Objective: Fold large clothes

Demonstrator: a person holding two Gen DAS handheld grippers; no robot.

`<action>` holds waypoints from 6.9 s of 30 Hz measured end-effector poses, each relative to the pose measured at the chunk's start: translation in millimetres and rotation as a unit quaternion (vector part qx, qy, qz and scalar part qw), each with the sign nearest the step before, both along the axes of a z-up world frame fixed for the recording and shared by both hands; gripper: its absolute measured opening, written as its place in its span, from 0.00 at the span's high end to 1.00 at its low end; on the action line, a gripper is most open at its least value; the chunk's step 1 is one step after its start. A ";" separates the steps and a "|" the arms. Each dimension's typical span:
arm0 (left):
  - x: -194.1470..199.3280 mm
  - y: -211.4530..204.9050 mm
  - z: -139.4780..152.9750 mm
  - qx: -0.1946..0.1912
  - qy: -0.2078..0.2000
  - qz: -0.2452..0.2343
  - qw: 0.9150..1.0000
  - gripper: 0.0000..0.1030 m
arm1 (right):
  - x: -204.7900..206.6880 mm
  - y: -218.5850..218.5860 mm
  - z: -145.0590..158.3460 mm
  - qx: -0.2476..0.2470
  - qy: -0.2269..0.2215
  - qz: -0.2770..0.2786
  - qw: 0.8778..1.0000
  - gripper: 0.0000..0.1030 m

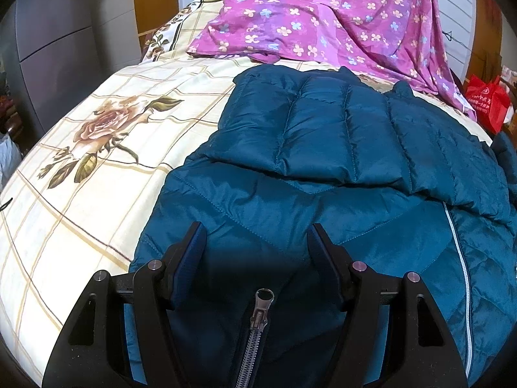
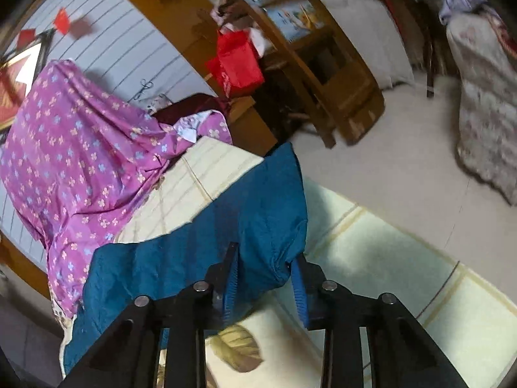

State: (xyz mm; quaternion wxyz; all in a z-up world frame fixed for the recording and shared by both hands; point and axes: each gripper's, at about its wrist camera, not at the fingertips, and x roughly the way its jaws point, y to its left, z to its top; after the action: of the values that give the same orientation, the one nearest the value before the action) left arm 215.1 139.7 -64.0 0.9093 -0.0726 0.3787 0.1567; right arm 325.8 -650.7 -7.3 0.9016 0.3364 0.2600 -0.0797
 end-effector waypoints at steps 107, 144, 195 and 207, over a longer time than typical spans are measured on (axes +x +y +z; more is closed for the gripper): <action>40.0 7.5 22.3 -0.219 -0.026 -0.074 0.973 0.23 | -92.9 442.1 -44.8 -0.282 0.146 0.243 0.917 0.16; 139.7 -21.7 35.5 -0.044 0.013 -0.073 0.996 0.47 | -108.4 444.6 4.2 -0.280 0.049 0.177 0.942 0.04; 121.2 -3.8 -4.6 -0.046 -0.021 -0.018 0.999 0.46 | 103.8 568.2 -5.5 -0.270 0.090 0.345 0.895 0.01; 103.9 -3.8 6.6 -0.034 0.012 -0.069 0.997 0.46 | 6.8 459.4 11.7 -0.304 0.080 0.313 0.896 0.03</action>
State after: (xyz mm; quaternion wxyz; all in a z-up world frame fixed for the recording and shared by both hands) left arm 319.0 135.9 -57.4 0.9102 -0.0753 0.3991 0.0813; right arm 332.7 -191.3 4.4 0.9144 -0.0600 0.3864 0.1046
